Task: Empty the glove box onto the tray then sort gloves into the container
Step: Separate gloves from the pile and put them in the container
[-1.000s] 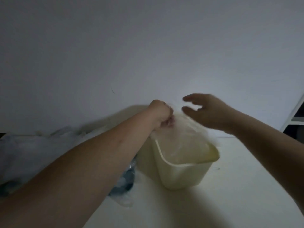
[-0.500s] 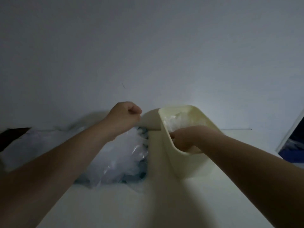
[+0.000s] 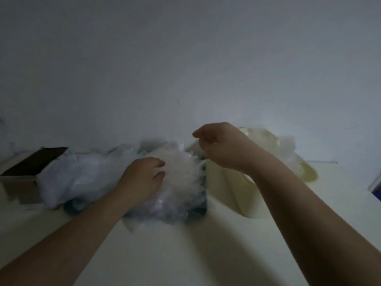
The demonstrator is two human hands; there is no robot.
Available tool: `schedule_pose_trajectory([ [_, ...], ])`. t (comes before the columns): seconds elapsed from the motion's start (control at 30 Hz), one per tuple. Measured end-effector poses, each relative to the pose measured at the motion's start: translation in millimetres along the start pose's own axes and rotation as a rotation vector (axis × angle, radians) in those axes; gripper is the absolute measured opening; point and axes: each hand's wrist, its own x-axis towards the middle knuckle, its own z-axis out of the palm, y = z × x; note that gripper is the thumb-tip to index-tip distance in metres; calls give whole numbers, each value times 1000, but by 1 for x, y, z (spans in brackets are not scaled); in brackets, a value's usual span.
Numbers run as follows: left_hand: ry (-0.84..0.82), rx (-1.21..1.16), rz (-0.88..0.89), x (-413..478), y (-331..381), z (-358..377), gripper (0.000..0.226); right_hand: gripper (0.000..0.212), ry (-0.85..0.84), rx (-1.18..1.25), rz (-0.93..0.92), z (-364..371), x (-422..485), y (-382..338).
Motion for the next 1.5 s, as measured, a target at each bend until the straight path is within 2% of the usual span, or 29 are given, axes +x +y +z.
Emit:
schedule_pose_trajectory([
  [0.07,160,-124,20,1,3,-15,24,46,-33,129,13,26,1,-3],
  [0.13,267,-291,-13,1,7,-31,10,62,-47,191,60,47,2,0],
  [0.27,310,-763,-191,-3,3,-51,13,101,-101,306,79,72,8,1],
  [0.33,318,-945,-253,-6,0,-52,11,109,-112,328,49,82,12,-1],
  [0.43,279,-1087,-277,-7,-5,-52,9,97,-70,343,36,87,20,-6],
  [0.53,171,-1019,-190,-6,-10,-54,14,75,-60,583,110,83,23,-4],
  [0.63,57,-941,-70,-7,-13,-55,21,53,-193,782,165,84,21,-2],
  [0.73,-12,-943,5,-10,-13,-53,31,34,-343,793,141,92,20,-2],
  [0.87,-22,-903,10,-9,-28,-59,38,17,-233,860,172,103,24,3],
  [1.0,16,-881,-26,-6,-48,-77,36,16,-106,843,206,103,24,7],
  [1.1,206,-885,-137,0,-58,-78,23,18,-20,902,222,100,24,9],
  [1.13,225,-919,-185,2,-60,-75,16,19,-1,916,212,99,25,9],
  [1.17,175,-985,-227,4,-61,-72,18,20,14,920,194,99,25,9],
  [1.27,-163,-1240,-384,-1,-52,-62,46,20,32,935,159,103,26,8],
  [1.33,-276,-1337,-405,-5,-43,-56,43,21,70,960,160,105,26,7],
  [1.43,-218,-1512,-378,-6,-32,-54,8,30,117,963,173,109,26,7],
  [1.5,-124,-1555,-369,-5,-34,-59,7,41,124,946,207,110,27,11],
])
